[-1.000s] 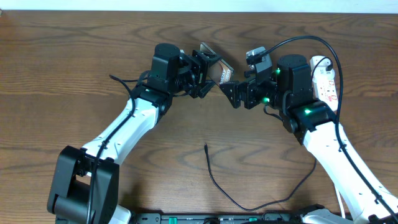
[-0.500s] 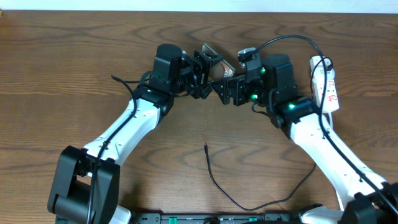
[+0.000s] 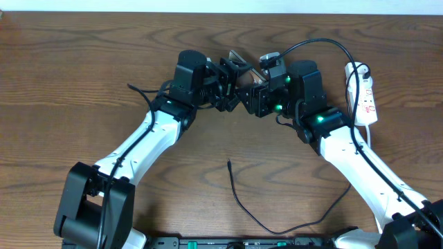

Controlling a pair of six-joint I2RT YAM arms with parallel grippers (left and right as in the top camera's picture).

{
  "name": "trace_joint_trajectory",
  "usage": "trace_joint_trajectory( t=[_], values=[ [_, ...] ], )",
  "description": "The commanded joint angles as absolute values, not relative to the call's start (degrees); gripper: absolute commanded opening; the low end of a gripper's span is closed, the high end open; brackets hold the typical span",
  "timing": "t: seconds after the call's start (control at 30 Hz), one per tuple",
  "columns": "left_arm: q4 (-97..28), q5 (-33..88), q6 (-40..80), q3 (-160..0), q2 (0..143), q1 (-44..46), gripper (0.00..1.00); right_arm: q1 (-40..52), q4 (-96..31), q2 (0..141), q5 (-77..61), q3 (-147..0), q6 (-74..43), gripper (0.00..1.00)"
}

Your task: Plug charger to phone and switch on socket

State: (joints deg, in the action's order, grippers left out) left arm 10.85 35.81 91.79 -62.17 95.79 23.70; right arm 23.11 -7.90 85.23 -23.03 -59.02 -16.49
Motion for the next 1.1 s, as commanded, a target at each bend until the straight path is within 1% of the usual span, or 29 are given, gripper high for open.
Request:
trace_joint_trajectory(
  t=[0.0,0.07,0.23,0.3,0.37,0.43,0.5,0.53,0.6,0.73,0.77,0.8,0.87,0.9,1.07],
  values=[
    [11.73,36.4,92.27,-63.51,94.35,23.88,0.07,23.35,-7.94,85.32,-22.61,-59.94,-16.49,0.46],
    [11.73,36.53,92.27,-63.51,94.35,23.88,0.07,23.35,-7.92,85.38,-22.61,-59.94,-16.49,0.45],
    [11.73,36.62,92.25,-63.51,94.35,23.88,0.08,23.35,-7.92,85.43,-22.61,-59.94,-16.49,0.33],
    [11.73,36.62,92.25,-63.51,94.35,23.88,0.08,23.35,-7.97,85.43,-22.61,-59.94,-16.49,0.32],
    [11.73,36.62,92.25,-63.51,94.35,23.88,0.08,23.35,-8.01,85.43,-22.61,-59.94,-16.49,0.27],
    [11.73,36.62,92.25,-63.51,94.35,23.88,0.08,23.35,-7.97,85.43,-22.61,-59.94,-16.49,0.25],
    [11.7,36.6,92.25,-63.51,94.35,23.88,0.07,23.35,-7.94,85.43,-22.63,-59.94,-16.49,0.19],
    [11.7,36.58,92.25,-63.51,94.35,23.88,0.07,23.35,-7.99,85.43,-22.65,-59.94,-16.51,0.14],
    [11.7,36.56,92.25,-63.51,94.35,23.88,0.07,23.35,-8.01,85.43,-22.83,-59.94,-16.51,0.02],
    [11.7,36.58,92.25,-63.51,94.35,23.88,0.07,23.35,-7.92,85.43,-22.83,-59.94,-16.73,0.01],
    [11.7,36.58,92.23,-63.51,94.35,23.88,0.12,23.35,-7.92,85.43,-22.83,-59.94,-16.73,0.01],
    [11.7,36.58,92.18,-63.51,94.35,23.88,0.25,23.35,-7.92,85.43,-22.83,-59.94,-16.75,0.01],
    [11.73,36.6,91.11,-63.51,94.35,23.88,0.75,23.33,-7.88,85.43,-22.79,-59.94,-16.73,0.01],
    [11.73,36.6,90.3,-63.51,94.35,23.86,0.92,23.24,-7.75,85.43,-22.59,-59.94,-16.73,0.01],
    [12.95,39.13,87.46,-63.51,94.32,23.29,0.93,21.78,-6.63,85.41,-20.62,-59.94,-17.76,0.01]
  ],
)
